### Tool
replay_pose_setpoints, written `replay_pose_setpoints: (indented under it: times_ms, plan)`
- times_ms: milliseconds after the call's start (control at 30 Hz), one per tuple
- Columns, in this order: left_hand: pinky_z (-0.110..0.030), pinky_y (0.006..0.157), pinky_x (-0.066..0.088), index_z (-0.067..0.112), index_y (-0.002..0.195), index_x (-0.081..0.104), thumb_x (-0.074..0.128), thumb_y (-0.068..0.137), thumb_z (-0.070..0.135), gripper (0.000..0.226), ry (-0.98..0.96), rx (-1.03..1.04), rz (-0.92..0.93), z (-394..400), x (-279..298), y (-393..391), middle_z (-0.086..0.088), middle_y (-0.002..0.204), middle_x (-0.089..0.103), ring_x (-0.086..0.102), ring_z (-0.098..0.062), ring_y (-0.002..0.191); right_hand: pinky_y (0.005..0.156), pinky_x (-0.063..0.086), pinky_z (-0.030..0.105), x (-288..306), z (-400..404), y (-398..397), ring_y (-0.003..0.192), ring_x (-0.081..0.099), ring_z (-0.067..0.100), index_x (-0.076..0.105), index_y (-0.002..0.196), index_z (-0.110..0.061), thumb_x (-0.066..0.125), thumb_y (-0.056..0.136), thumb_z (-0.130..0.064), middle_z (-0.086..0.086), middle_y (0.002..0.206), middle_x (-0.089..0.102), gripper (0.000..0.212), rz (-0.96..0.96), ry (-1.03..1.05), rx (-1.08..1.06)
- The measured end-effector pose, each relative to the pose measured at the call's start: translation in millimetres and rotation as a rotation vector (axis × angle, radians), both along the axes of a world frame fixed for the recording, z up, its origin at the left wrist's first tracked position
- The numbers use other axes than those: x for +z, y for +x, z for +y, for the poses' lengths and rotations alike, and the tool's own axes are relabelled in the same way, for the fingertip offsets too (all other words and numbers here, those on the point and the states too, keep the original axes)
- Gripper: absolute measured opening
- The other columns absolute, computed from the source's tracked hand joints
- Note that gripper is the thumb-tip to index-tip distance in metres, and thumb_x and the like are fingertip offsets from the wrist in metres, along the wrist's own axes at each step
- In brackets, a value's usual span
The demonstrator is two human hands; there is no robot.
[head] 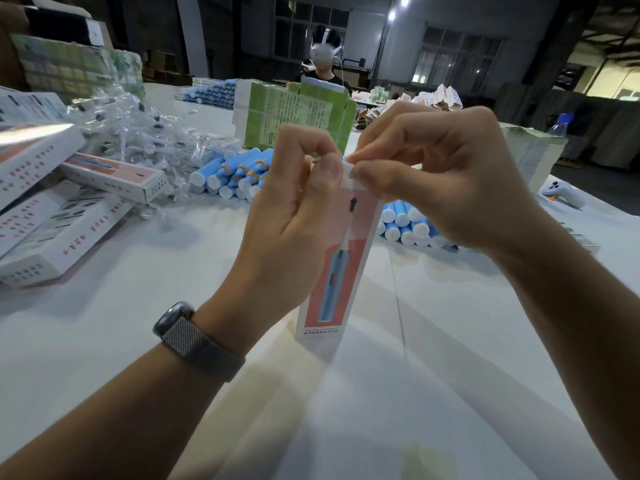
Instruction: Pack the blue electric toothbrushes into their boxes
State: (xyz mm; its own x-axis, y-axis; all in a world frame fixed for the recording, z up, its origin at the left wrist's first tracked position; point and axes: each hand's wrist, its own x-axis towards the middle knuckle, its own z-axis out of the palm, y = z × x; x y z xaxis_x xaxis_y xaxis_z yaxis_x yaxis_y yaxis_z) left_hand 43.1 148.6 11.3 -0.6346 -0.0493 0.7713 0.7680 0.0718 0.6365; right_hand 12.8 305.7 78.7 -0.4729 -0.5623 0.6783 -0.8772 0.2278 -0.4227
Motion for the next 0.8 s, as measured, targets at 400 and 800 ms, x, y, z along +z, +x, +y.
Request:
replay_pose_setpoints:
  times_ms: [400, 800]
  plan:
    - [-0.042, 0.054, 0.05, 0.036, 0.093, 0.047, 0.047, 0.105, 0.023, 0.018, -0.106, 0.01, 0.116, -13, 3, -5, -0.01, 0.087, 0.055, 0.057, -0.036, 0.079, 0.074, 0.051, 0.021, 5, 6, 0, 0.081, 0.064, 0.013, 0.07, 0.098, -0.01, 0.067, 0.089, -0.003, 0.005, 0.089, 0.064, 0.012, 0.084, 0.129, -0.017]
    - [-0.008, 0.064, 0.044, 0.022, 0.096, 0.053, 0.051, 0.1, 0.028, 0.007, -0.222, 0.027, 0.161, -25, 1, -14, 0.001, 0.08, 0.054, 0.054, -0.001, 0.067, 0.072, 0.047, 0.017, -2, 5, 3, 0.084, 0.06, 0.013, 0.067, 0.1, -0.013, 0.066, 0.088, -0.004, 0.0, 0.091, 0.059, 0.015, 0.073, 0.091, 0.012]
